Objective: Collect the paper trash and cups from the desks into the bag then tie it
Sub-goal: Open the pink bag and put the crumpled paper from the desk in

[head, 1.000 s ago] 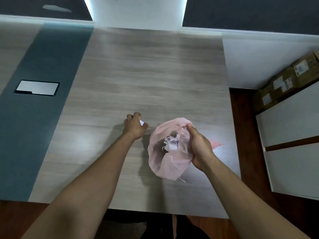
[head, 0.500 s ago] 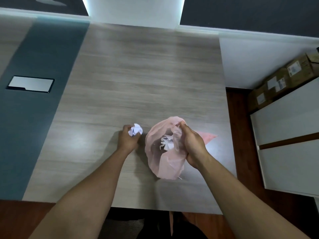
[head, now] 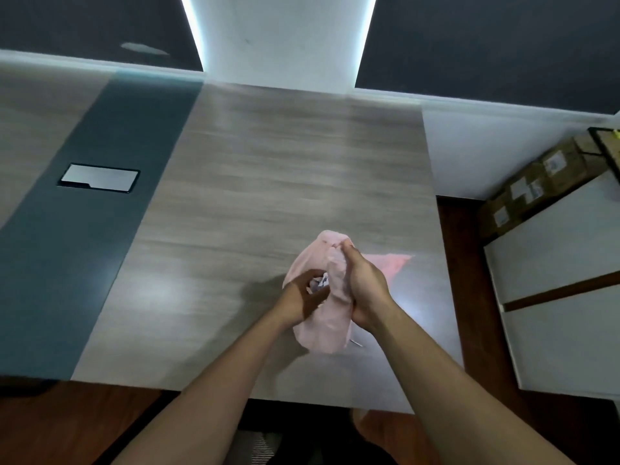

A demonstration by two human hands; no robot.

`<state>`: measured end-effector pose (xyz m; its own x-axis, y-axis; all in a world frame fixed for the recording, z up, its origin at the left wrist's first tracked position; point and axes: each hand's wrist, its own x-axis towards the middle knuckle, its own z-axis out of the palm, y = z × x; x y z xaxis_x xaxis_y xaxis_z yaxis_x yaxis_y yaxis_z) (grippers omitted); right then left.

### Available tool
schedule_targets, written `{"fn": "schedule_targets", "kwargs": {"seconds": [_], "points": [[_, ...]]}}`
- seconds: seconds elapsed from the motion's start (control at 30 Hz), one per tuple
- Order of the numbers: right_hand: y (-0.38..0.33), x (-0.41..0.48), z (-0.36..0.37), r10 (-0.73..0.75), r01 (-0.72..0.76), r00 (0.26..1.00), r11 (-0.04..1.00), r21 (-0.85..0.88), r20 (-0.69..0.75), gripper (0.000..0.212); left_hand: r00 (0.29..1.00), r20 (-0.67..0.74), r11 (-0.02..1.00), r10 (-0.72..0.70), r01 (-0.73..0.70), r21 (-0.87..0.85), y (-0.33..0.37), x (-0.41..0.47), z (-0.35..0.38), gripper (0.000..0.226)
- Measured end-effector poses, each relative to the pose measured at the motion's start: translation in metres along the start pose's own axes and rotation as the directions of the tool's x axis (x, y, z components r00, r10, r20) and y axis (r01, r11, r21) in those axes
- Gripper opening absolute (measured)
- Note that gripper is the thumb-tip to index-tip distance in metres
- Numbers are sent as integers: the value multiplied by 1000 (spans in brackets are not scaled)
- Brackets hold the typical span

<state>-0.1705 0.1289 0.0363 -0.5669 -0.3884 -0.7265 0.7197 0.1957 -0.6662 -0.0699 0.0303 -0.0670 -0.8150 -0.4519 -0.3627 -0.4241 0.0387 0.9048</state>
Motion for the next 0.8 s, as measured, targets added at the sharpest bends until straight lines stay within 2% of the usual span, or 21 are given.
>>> {"fn": "schedule_targets", "kwargs": {"seconds": [0.07,0.13,0.17,0.2,0.27,0.3,0.33,0.4,0.43,0.5,0.53,0.57,0.6,0.63,0.67,0.73,0.8], "points": [[1,-11,5,-6,6,1000,1000,18,18,48,999,45,987,-2,-5,159,14,0,-1,16],[1,-20,8,-24,21,999,998,58,43,50,999,26,952,-38,28,304,26,-3,-7,20],[1,-25,9,-32,27,998,997,79,57,50,998,7,944,-65,59,324,29,-7,-12,22],[-1,-32,10,-41,35,997,995,95,66,48,996,1,945,-90,85,315,34,-11,-18,33],[-4,-40,9,-70,61,995,990,125,68,42,989,42,937,-142,121,327,46,-29,-34,70],[-4,-43,8,-82,73,995,989,131,62,40,986,71,921,-149,113,373,50,-37,-45,77],[-4,-47,9,-96,87,994,987,137,60,40,989,74,917,-129,90,388,55,-45,-56,72],[-1,-54,11,-98,88,993,985,149,62,45,998,-54,963,-12,26,268,55,-58,-78,38],[3,-58,13,-92,81,993,985,149,72,50,977,-202,978,70,-27,207,52,-69,-90,29],[5,-58,13,-89,77,993,986,146,76,52,840,-516,978,169,-78,194,36,-79,-105,27],[7,-59,13,-87,76,993,988,134,79,49,792,-587,974,167,-42,222,25,-84,-112,43],[8,-60,12,-93,80,991,988,129,95,48,808,-578,974,115,23,226,14,-87,-116,70],[11,-62,12,-96,80,989,987,140,111,49,860,-511,971,-1,122,204,1,-90,-117,99],[14,-63,11,-97,80,988,986,145,120,49,896,-429,960,-114,211,184,-14,-91,-115,115],[17,-66,11,-100,82,987,986,145,123,49,920,-336,947,-199,269,176,-25,-94,-113,115],[22,-72,9,-108,91,986,986,136,125,47,949,-172,952,-265,286,109,-44,-97,-107,79],[26,-81,5,-118,108,990,988,114,83,44,949,-105,954,-296,288,-88,-53,-102,-99,46]]}}
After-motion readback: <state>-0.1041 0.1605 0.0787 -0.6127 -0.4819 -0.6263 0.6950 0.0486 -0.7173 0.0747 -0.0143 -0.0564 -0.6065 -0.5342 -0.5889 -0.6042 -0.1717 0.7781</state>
